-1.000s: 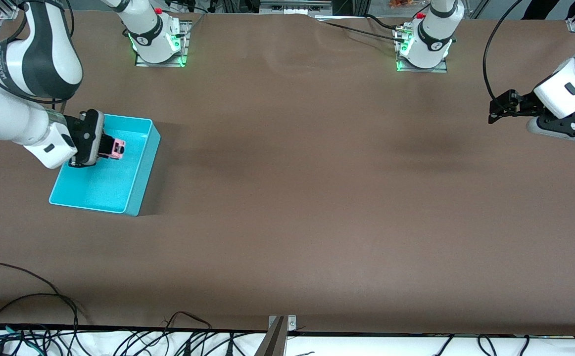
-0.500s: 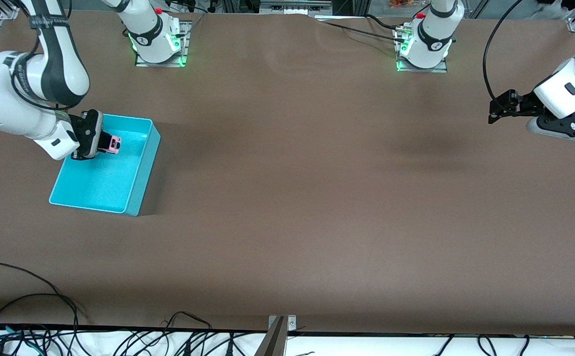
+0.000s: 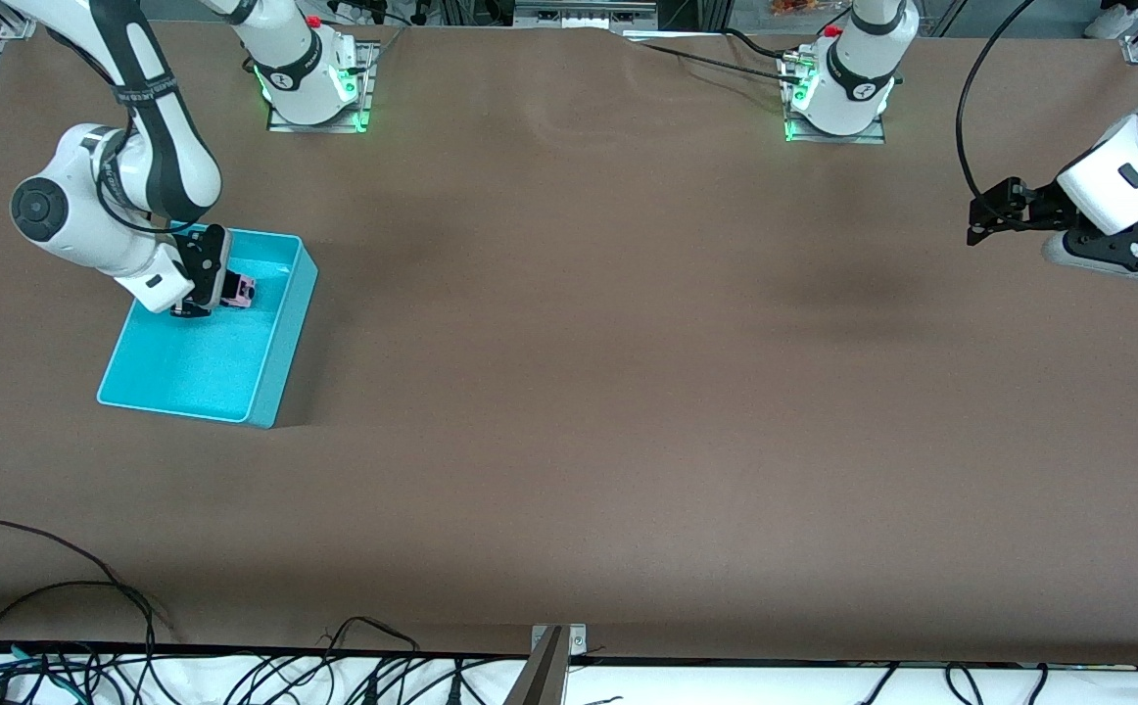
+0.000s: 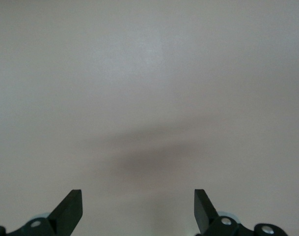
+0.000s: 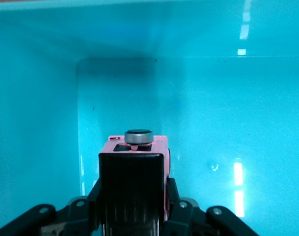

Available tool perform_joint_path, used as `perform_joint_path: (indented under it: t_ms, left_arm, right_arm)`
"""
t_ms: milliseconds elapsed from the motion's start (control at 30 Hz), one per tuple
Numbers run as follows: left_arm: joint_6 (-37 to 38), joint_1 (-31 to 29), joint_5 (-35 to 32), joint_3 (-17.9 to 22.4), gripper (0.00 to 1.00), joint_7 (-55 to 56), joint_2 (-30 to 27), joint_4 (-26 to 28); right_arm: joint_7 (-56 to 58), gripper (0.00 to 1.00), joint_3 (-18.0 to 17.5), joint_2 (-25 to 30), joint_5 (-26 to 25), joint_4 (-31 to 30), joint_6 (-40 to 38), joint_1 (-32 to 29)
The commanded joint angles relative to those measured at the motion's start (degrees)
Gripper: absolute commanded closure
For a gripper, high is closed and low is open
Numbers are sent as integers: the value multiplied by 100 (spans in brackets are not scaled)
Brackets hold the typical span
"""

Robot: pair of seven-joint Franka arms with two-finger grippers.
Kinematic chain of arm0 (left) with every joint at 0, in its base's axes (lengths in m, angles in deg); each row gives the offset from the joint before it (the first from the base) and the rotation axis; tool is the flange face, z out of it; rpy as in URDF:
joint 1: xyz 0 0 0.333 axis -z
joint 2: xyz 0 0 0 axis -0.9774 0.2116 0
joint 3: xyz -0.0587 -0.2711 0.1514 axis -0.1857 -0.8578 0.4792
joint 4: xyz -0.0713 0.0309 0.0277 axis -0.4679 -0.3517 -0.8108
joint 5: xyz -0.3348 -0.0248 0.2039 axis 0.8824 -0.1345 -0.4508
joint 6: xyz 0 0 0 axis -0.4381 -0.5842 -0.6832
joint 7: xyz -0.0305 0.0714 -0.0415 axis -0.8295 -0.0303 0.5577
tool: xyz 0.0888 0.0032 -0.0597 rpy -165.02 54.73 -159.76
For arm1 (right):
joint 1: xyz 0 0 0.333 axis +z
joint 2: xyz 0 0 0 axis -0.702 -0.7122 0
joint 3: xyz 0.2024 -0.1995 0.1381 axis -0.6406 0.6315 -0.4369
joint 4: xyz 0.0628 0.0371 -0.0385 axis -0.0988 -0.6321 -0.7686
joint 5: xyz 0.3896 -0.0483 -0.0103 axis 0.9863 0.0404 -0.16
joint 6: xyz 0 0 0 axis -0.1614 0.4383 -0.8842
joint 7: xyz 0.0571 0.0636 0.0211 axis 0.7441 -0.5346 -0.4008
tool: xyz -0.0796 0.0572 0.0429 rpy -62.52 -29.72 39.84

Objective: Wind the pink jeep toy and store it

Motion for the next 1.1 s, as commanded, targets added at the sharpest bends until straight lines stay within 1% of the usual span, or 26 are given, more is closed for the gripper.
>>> perform_joint_path:
  t_ms: [0, 333, 367, 433, 500, 767, 967, 1067]
  left_arm:
    - [141, 34, 97, 24, 0, 72, 80, -221]
    - [141, 25, 97, 24, 0, 72, 124, -256]
    - [141, 25, 97, 24, 0, 72, 124, -256]
    - [141, 25, 97, 24, 0, 72, 124, -256]
    - [141, 25, 97, 24, 0, 72, 124, -256]
    - [141, 34, 62, 24, 0, 64, 132, -265]
    - [141, 43, 80, 24, 0, 81, 167, -335]
    - [141, 43, 88, 24, 0, 90, 176, -344]
  right_arm:
    - [146, 81, 20, -14, 165, -168, 205, -9]
    - [146, 62, -33, -58, 403, -159, 196, 17]
    - [137, 54, -42, -67, 403, -159, 196, 17]
    - [128, 25, -42, -67, 412, -150, 196, 35]
    - [128, 0, -42, -58, 438, -150, 196, 35]
    - [128, 0, -94, 64, 456, -80, 126, 53]
    - [58, 0, -103, 266, 464, 201, -41, 61]
    - [-204, 0, -191, 363, 499, 429, -225, 61]
